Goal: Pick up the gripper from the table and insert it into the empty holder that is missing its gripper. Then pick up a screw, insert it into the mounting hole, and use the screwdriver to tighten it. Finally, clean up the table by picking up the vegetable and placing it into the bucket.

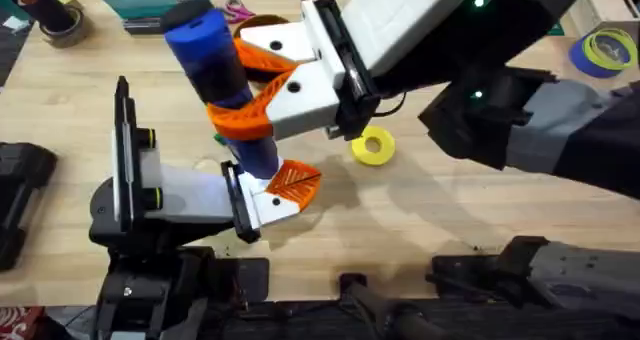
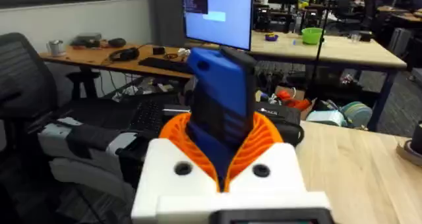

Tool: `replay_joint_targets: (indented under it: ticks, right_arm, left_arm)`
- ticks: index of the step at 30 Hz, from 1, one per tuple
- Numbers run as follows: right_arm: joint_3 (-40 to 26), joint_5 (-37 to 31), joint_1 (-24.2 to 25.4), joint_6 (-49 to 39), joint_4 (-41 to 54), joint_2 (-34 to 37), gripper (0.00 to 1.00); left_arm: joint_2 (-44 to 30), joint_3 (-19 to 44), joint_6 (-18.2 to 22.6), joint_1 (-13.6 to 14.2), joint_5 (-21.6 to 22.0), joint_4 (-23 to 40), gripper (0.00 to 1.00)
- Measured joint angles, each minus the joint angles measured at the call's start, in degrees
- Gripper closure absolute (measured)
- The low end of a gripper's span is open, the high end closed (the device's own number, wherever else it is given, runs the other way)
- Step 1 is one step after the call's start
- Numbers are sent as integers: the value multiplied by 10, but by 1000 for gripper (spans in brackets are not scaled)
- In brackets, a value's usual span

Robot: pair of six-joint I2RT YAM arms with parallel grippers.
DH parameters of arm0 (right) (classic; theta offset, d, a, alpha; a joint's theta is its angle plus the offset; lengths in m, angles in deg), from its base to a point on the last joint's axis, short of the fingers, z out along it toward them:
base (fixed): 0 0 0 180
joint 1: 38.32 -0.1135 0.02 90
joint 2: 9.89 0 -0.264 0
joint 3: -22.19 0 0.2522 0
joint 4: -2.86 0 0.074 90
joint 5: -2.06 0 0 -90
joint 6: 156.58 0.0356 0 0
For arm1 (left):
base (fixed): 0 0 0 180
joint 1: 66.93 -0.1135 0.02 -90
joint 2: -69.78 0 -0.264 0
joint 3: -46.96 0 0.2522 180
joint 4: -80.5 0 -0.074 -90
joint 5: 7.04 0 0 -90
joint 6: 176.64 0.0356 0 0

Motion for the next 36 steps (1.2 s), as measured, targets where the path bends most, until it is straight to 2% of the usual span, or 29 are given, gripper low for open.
replay_joint_targets:
  ticks: [9,13,25,36]
  right_arm:
    - [1,-20,3,0,9,0,977]
    - [14,-25,4,7,-21,0,977]
    - [22,3,5,9,-34,-11,977]
    - [25,-1,5,3,-22,-13,977]
  left_arm:
    - [0,0,0,0,0,0,996]
    - [0,0,0,0,0,0,996]
    - [0,0,0,0,-1,0,996]
    - [0,0,-1,0,-2,1,996]
